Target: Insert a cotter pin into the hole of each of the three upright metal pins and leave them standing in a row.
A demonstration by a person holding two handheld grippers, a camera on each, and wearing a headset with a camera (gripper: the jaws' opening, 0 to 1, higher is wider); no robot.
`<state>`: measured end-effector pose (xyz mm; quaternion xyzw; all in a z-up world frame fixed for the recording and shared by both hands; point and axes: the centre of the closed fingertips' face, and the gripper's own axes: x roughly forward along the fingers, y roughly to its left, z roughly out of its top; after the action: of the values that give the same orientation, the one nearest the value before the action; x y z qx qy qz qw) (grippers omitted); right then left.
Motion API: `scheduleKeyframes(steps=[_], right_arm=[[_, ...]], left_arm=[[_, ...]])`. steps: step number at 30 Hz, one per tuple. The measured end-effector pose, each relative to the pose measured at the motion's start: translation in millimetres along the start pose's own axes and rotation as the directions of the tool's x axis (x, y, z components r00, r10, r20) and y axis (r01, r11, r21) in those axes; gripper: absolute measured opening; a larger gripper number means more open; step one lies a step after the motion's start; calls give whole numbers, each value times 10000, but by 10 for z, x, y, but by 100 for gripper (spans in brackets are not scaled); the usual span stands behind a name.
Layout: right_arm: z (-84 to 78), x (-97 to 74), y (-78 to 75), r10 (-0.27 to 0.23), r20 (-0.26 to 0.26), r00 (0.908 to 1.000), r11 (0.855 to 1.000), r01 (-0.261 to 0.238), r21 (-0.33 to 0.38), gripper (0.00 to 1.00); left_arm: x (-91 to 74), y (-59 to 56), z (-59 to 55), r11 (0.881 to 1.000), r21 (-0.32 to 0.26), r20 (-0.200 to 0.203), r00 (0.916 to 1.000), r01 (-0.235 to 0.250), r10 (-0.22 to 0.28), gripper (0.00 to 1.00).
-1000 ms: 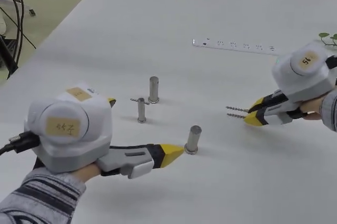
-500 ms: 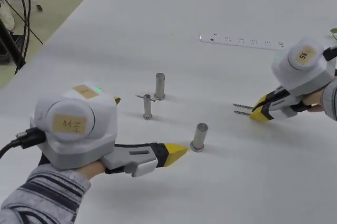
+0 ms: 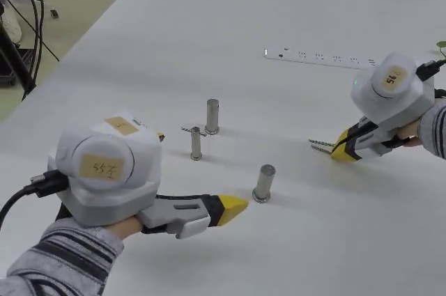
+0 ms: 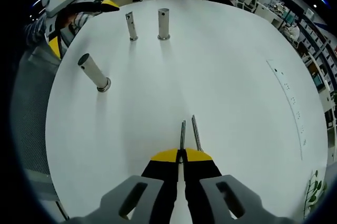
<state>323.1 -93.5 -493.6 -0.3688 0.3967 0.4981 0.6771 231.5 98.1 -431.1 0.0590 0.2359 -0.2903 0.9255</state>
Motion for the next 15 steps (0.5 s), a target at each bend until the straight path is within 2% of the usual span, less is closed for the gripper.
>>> scheduleKeyframes(steps=[2,5,8,15], right_arm=[[-4,-11,15,-65,19,10000,9999,65,-88,0],[-29,-51,1,-354,-61,9994,9984,351,-451,0],[-24,-116,7,-442,154,9989,9984,447,-350,0],[-53,-285,77,-747,271,9968,9953,763,-599,0]], left_arm=[[-10,-15,-6,10000,73,-56,10000,-2,2,88],[-4,-33,-15,9999,155,-94,9999,41,-40,87],[-7,-62,-20,9997,223,-140,9999,98,-95,86],[-11,-138,-21,9994,247,-135,9996,239,-235,83]])
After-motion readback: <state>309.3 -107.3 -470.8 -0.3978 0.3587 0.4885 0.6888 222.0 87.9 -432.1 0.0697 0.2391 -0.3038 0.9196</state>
